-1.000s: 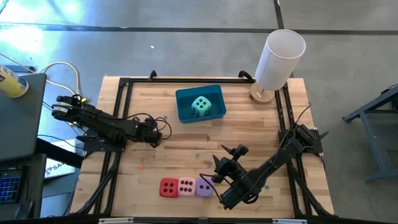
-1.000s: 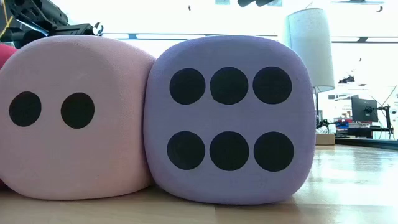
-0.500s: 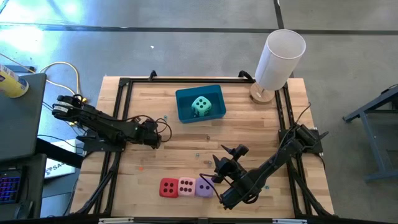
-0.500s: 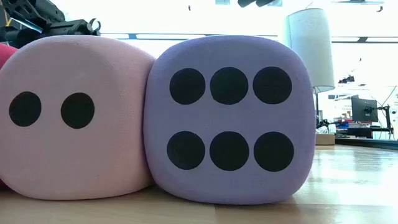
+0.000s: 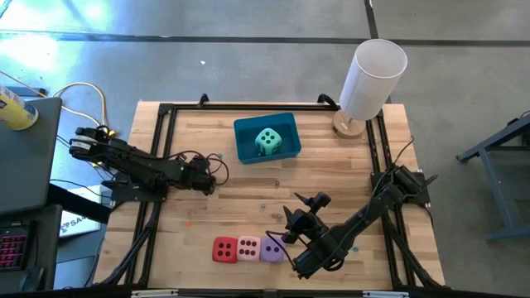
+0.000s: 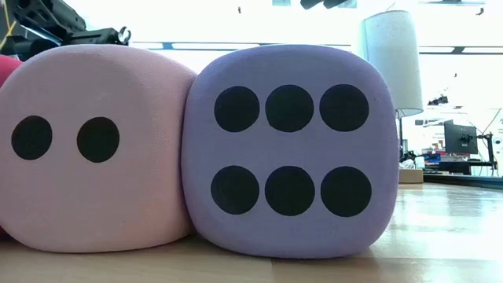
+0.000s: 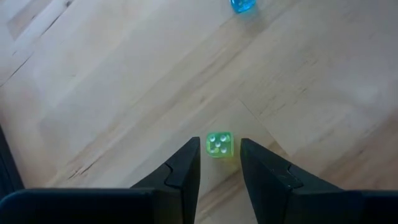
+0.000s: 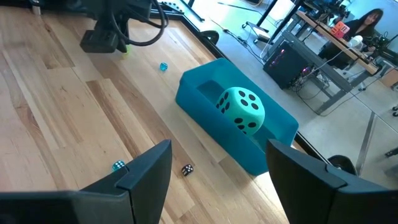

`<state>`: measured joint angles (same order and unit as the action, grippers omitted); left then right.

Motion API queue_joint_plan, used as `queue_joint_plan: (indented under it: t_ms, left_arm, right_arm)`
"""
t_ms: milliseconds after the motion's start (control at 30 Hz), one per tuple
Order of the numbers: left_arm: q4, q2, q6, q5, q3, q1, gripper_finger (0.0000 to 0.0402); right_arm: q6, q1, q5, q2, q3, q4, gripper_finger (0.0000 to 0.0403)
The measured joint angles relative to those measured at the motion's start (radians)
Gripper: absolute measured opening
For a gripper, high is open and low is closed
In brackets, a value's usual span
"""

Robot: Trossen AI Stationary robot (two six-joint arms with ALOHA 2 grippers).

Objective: Pick & Place Dice
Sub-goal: Put the small green dice into the blue bin

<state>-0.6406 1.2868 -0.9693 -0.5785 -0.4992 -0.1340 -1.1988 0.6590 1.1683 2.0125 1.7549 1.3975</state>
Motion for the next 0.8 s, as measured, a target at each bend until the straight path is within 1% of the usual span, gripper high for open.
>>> queue_joint_plan:
  t_ms: [800]
  left_arm:
    - [0.004,0.000,0.003,0.011,0.000,0.005,0.0108]
  right_arm:
    - [0.000,0.000,-0.001,0.000,0.000,-0.003,0.0249]
